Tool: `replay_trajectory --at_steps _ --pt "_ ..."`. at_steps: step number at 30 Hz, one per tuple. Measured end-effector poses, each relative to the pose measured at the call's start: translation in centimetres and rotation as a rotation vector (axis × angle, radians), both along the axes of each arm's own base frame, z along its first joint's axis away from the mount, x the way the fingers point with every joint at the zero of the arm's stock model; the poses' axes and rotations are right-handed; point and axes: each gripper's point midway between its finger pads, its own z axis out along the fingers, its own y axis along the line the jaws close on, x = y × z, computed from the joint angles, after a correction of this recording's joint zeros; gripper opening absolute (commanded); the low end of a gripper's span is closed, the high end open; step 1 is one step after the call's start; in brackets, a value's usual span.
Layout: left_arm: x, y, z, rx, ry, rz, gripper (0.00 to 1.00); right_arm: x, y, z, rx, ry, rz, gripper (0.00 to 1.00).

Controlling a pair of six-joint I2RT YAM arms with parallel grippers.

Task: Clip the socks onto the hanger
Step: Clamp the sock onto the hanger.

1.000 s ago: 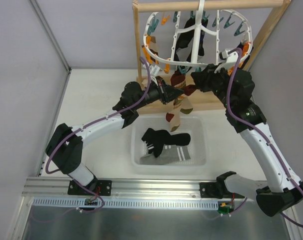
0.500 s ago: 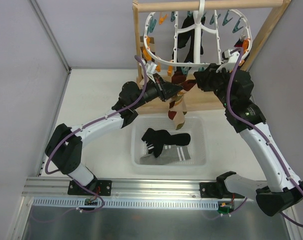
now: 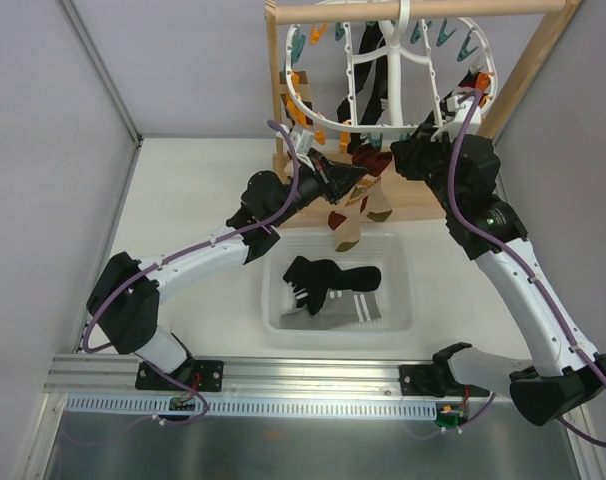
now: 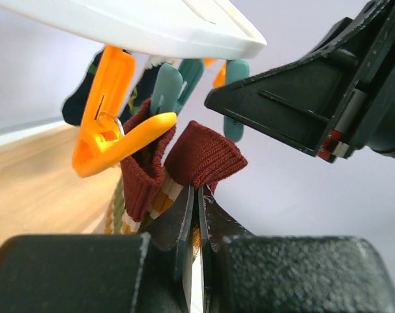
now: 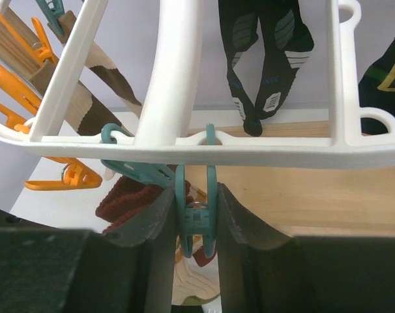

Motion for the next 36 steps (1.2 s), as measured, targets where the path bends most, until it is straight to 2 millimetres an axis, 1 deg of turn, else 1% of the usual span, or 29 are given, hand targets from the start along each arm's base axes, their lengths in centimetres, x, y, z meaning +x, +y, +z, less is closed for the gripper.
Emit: replay_trajectory --at_steps 3,11,20,28,36 --pt "0.1 -0.1 0.0 0.012 -0.021 0.036 0.00 0.0 -0.1 0.0 0.013 0.003 -0.009 0.01" --pt "-1.0 -1.2 -0.1 0.041 -0.066 0.066 0.00 0.1 0.0 0.0 0.041 0.013 -0.021 0.01" --pt "-0.7 -1.1 -0.1 0.054 -0.087 0.096 0.00 0.1 0.0 0.0 0.049 0.014 -0.026 0.01" --pt "-1.5 -1.8 -0.1 0.061 -0.104 0.094 0.00 0.1 0.0 0.0 0.050 0.014 -0.028 0.01" --pt "-1.4 -1.7 0.1 0.063 -0.119 0.120 0.00 0.1 -0.1 0.0 0.050 0.014 -0.030 0.01"
